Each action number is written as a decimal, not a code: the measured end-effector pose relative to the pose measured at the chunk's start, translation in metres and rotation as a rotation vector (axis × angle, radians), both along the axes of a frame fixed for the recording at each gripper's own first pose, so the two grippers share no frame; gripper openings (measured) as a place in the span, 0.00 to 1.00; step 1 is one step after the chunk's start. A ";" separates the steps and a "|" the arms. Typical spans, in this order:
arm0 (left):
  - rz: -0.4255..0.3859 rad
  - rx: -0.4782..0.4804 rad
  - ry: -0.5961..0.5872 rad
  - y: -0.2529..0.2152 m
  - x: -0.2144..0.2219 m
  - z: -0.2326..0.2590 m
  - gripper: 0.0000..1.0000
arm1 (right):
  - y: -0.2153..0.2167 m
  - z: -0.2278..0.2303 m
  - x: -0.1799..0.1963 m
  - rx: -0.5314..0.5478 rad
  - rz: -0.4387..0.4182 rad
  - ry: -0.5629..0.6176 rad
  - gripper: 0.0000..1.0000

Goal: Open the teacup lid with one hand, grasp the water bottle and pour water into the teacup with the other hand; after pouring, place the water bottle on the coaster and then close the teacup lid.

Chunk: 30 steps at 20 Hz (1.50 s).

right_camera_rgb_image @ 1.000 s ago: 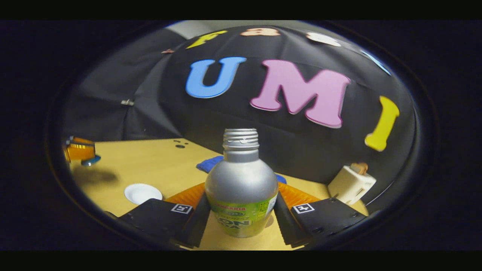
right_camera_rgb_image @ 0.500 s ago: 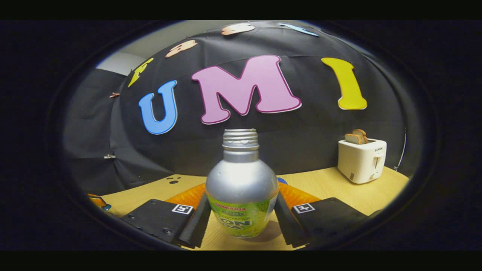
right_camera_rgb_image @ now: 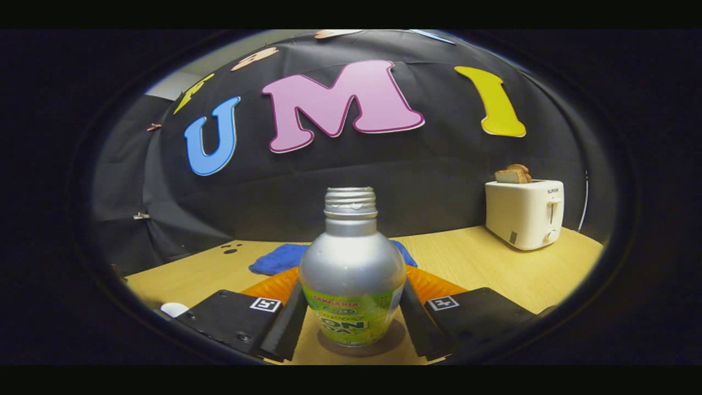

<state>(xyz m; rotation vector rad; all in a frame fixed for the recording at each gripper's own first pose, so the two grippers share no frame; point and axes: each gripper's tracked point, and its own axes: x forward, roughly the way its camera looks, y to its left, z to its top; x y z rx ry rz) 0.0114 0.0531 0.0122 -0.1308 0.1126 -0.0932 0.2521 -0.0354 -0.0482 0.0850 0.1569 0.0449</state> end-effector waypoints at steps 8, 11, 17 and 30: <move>-0.012 -0.004 0.025 -0.009 0.005 -0.008 0.30 | 0.006 -0.004 -0.002 -0.042 0.020 -0.010 0.83; -0.012 0.005 0.030 -0.011 0.005 -0.009 0.30 | 0.010 -0.012 -0.004 -0.030 0.025 0.017 0.87; -0.001 0.011 0.037 -0.013 0.000 -0.012 0.31 | 0.008 -0.006 -0.013 -0.014 0.008 0.015 0.99; 0.001 0.065 0.006 -0.033 -0.005 -0.001 0.31 | 0.017 0.063 -0.045 -0.112 0.005 -0.167 0.98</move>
